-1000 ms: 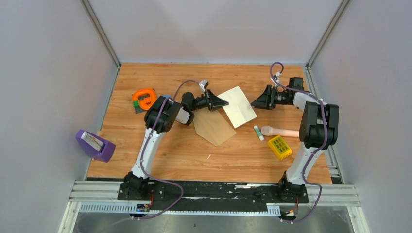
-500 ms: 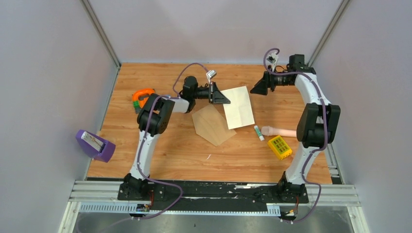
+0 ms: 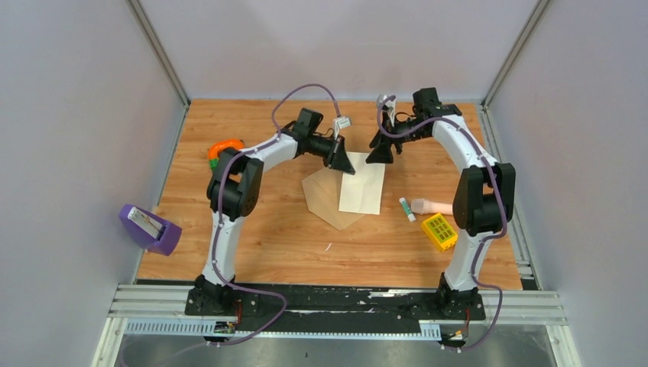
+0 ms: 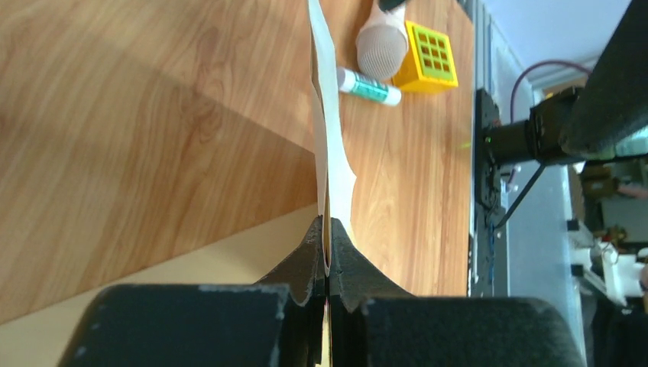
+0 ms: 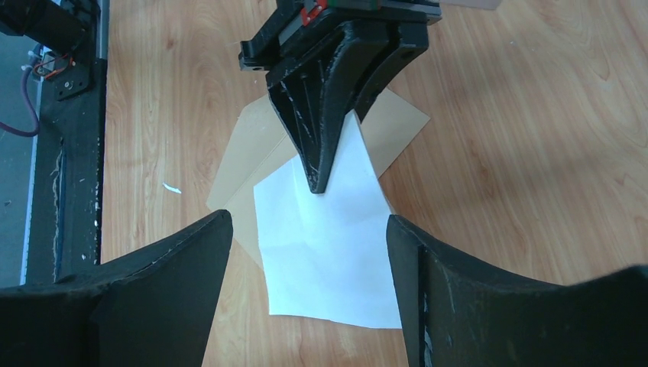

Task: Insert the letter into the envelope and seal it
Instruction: Fold the letter at the center of the board, then pick up the letter from the center of the board.

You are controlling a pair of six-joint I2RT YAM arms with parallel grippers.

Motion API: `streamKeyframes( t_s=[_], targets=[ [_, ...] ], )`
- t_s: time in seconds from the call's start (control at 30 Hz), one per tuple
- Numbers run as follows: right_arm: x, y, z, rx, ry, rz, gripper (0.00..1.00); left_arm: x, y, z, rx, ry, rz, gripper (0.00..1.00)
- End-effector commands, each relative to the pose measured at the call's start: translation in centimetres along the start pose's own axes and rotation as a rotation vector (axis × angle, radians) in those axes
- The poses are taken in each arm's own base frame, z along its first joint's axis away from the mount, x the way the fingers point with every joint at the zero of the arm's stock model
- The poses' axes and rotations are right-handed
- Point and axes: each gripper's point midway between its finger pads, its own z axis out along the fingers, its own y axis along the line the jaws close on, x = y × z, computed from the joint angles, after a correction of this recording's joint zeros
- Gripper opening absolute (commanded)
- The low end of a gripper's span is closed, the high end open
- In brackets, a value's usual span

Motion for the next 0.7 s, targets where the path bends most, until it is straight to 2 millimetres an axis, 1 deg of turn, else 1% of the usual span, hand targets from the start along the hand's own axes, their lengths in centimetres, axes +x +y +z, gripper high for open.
streamKeyframes(
  t_s=[0.0,0.03,0.1,0.13,0.17,0.27,0.4,0.53,0.6,0.67],
  targets=[
    [-2.0,1.9,-0.5,-0.031,-0.048,-0.121,0.75,0.0,-3.9,-1.7,0.043,0.071,0.186,0.0],
    [-2.2,2.2,-0.5,-0.041,-0.06,-0.127,0.75,0.1,-4.2,-1.8,0.048,0.079,0.202,0.0],
    [-2.8,2.8,-0.6,-0.059,-0.083,-0.136,0.75,0.4,-5.2,-1.9,0.065,0.107,0.247,0.0],
    [-3.1,3.1,-0.7,-0.071,-0.097,-0.135,0.75,0.6,-6.0,-2.0,0.084,0.123,0.267,0.0],
    [-3.2,3.3,-0.6,-0.084,-0.105,-0.126,0.75,0.7,-6.4,-2.0,0.093,0.13,0.274,0.0],
    [-2.4,3.8,0.2,-0.111,-0.095,-0.111,0.74,0.8,-8.2,-2.2,0.139,0.144,0.306,0.0],
    [-1.2,5.0,0.7,-0.16,-0.098,-0.095,0.72,1.0,-9.9,-2.4,0.181,0.152,0.344,0.0],
    [-0.7,6.6,0.6,-0.211,-0.108,-0.079,0.65,0.9,-10.6,-2.7,0.19,0.149,0.352,0.0],
    [-0.5,7.5,0.4,-0.235,-0.116,-0.079,0.59,0.9,-10.5,-2.8,0.184,0.152,0.352,0.0],
    [-0.3,7.8,0.5,-0.244,-0.118,-0.074,0.53,0.9,-10.4,-2.7,0.183,0.153,0.35,0.0]
  ],
)
